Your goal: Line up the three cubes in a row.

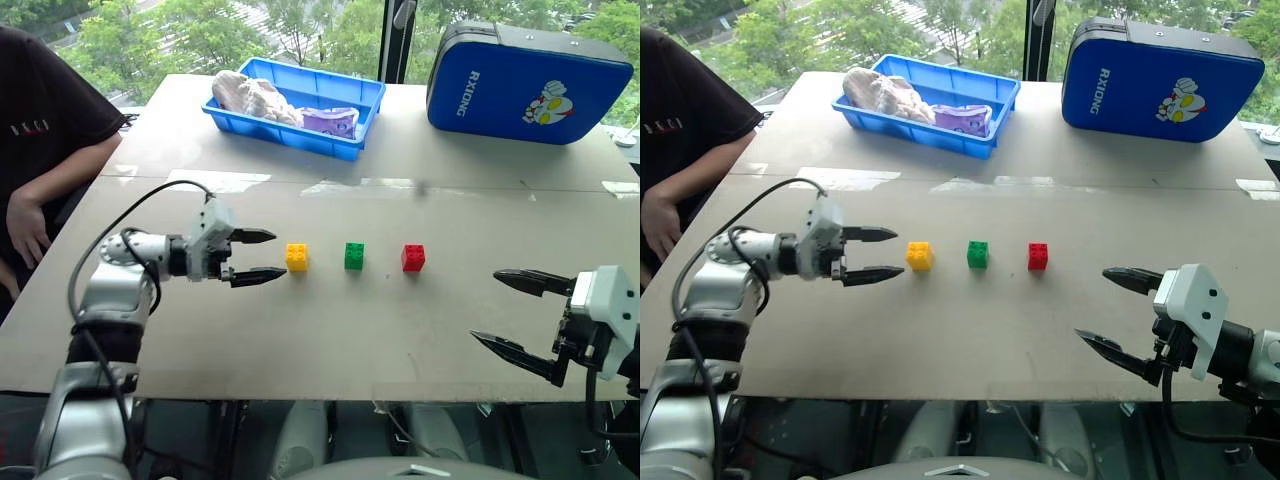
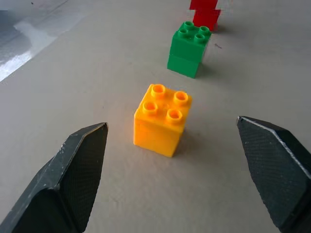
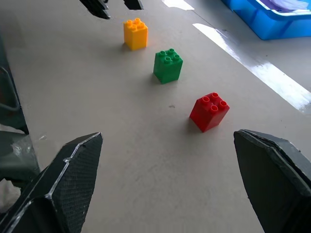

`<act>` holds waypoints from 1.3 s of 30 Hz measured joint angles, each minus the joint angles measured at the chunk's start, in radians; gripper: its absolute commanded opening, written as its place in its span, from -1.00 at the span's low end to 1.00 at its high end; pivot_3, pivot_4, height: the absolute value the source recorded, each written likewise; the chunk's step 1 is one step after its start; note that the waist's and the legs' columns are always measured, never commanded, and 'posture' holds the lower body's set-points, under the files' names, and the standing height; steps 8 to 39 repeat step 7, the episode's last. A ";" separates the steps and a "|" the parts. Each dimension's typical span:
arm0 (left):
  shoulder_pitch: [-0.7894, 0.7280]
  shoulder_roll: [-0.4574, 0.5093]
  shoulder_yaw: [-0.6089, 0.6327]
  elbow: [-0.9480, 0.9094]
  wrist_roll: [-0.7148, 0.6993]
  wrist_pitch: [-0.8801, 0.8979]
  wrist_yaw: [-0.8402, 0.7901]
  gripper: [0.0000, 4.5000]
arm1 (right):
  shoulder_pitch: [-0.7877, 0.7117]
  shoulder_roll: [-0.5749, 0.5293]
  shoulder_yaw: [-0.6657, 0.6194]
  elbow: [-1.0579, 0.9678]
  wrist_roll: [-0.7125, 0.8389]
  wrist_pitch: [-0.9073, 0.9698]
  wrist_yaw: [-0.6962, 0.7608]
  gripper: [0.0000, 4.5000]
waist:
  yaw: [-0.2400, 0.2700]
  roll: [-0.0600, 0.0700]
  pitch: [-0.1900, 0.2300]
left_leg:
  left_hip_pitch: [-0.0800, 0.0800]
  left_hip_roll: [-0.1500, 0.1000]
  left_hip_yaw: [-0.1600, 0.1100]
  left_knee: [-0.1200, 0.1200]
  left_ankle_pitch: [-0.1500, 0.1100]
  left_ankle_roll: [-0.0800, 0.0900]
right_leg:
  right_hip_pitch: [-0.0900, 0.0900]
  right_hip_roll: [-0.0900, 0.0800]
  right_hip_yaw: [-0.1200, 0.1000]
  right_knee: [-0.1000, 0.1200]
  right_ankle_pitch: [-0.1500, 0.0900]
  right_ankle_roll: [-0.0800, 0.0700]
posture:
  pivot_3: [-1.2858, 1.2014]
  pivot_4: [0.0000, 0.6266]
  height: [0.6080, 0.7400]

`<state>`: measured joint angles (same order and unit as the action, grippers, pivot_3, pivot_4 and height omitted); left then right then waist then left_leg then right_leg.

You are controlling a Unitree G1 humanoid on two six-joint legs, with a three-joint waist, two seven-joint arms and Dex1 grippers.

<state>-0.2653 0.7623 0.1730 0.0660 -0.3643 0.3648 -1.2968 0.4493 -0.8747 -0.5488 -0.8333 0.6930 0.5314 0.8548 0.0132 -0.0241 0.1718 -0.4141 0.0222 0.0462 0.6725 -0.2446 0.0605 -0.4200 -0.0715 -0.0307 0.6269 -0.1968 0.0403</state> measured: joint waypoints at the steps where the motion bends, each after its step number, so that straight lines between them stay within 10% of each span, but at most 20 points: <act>1: 0.077 -0.001 0.040 -0.084 -0.024 0.057 0.048 0.92 | 0.020 0.003 -0.013 0.017 -0.011 -0.002 0.010 0.99 | 0.000 0.000 0.000 | 0.000 0.000 0.000 0.000 0.000 0.000 | 0.000 -0.001 0.001 -0.001 -0.002 0.003 | 0.03 -0.52 1.00; 7: 0.441 -0.042 0.230 -0.420 -0.125 0.242 0.244 0.92 | 0.090 0.019 -0.096 0.123 -0.064 -0.046 0.092 0.99 | 0.003 0.002 -0.002 | 0.002 0.000 -0.001 0.000 -0.002 -0.005 | 0.001 -0.003 -0.002 -0.001 -0.002 0.003 | 0.03 -0.52 1.00; 39: 0.441 -0.042 0.230 -0.420 -0.125 0.242 0.244 0.92 | 0.090 0.019 -0.096 0.123 -0.064 -0.046 0.092 0.99 | 0.003 0.002 -0.002 | 0.002 0.000 -0.001 0.000 -0.002 -0.005 | 0.001 -0.003 -0.002 -0.001 -0.002 0.003 | 0.03 -0.52 1.00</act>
